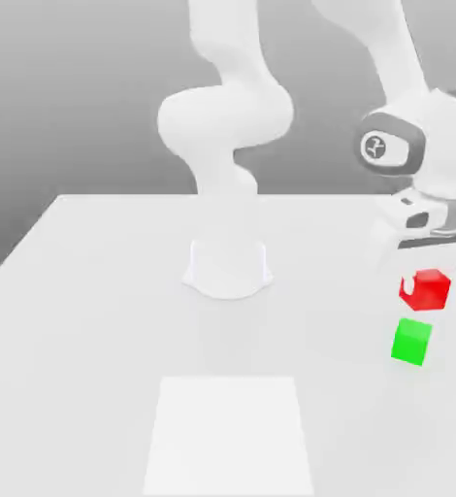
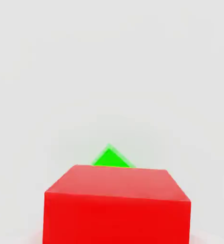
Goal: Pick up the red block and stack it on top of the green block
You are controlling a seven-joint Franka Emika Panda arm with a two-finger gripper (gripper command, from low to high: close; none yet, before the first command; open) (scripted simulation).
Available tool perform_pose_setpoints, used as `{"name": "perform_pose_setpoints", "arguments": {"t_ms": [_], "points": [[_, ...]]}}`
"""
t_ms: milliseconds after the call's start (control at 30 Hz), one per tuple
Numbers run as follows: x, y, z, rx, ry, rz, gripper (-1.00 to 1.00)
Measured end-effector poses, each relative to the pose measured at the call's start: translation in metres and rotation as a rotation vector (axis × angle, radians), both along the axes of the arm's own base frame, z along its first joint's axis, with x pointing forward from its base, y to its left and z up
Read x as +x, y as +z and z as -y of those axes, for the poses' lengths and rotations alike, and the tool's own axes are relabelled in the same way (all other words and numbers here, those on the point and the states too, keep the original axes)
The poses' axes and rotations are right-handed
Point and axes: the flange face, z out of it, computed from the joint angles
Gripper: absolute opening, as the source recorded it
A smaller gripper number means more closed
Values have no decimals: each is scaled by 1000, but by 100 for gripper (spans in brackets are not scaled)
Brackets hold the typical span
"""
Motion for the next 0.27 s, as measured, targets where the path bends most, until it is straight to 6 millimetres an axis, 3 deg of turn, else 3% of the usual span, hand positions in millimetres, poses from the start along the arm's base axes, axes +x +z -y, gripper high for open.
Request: {"name": "perform_pose_setpoints", "arguments": {"t_ms": [167,200,267], "points": [[-3,-32,1,1,5,-5,-100],[-5,-37,1,2,6,-7,100],[-5,-37,1,2,6,-7,100]]}}
